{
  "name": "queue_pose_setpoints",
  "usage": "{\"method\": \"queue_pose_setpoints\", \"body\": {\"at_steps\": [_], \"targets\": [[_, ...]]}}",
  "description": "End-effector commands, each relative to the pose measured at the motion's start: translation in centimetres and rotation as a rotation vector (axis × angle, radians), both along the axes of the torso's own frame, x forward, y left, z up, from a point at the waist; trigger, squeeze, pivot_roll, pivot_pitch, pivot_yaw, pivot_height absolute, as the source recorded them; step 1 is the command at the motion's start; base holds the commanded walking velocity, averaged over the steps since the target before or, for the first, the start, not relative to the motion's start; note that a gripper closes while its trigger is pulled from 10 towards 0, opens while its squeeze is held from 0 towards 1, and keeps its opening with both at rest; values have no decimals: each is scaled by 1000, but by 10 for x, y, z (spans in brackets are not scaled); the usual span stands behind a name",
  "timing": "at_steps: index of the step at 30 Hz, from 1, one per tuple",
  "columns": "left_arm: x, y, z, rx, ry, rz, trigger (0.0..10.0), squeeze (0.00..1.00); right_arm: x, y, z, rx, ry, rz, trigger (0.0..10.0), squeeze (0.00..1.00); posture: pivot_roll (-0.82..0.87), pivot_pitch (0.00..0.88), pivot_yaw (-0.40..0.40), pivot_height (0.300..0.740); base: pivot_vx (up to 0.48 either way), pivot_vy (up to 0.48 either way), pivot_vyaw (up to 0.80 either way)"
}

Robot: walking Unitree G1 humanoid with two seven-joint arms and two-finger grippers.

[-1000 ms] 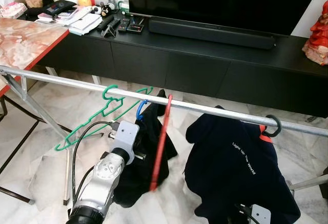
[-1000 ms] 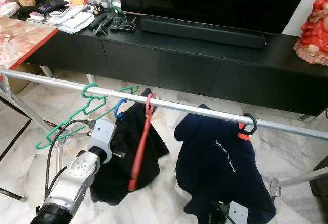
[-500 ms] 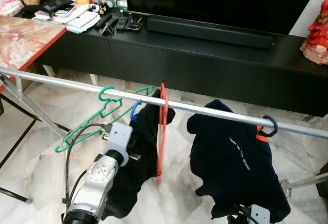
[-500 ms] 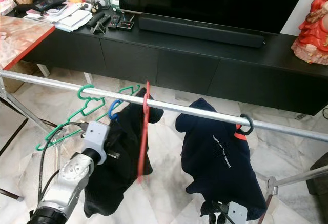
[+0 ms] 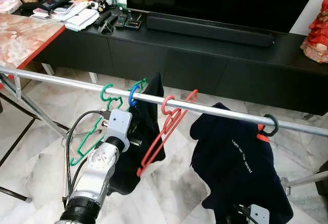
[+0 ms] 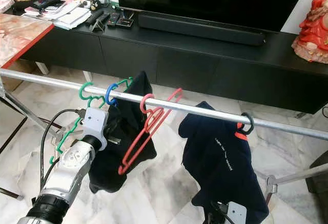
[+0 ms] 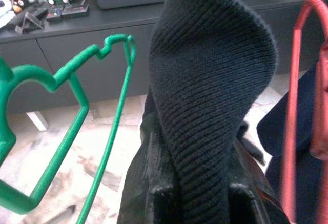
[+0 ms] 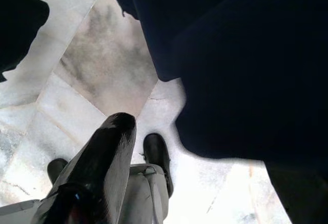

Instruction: Hang hanger

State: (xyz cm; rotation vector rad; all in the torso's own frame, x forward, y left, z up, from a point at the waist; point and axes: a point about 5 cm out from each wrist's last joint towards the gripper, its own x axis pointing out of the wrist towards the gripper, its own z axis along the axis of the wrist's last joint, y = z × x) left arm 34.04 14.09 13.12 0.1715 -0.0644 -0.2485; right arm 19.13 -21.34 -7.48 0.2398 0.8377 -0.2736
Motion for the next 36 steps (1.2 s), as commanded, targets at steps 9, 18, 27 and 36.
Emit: {"method": "queue_pose_setpoints", "body": {"at_steps": [9, 18, 27, 36], "targets": [[9, -4, -6, 24, 143, 68, 10000, 0, -10, -2, -5, 0, 40, -3, 10000, 0, -11, 172, -93, 740, 0, 0, 0], [-7, 0, -25, 46, 236, 67, 10000, 0, -11, 1, -6, 5, 44, 5, 10000, 0, -7, 160, -82, 740, 0, 0, 0], [-27, 7, -3, -84, 44, 115, 10000, 1000, -13, 2, -7, 5, 48, 11, 10000, 0, -4, 153, -70, 740, 0, 0, 0], [-62, 5, 3, -141, 18, 80, 10000, 1000, -12, 4, -7, 9, 47, 15, 10000, 0, 5, 176, -71, 740, 0, 0, 0]]}}
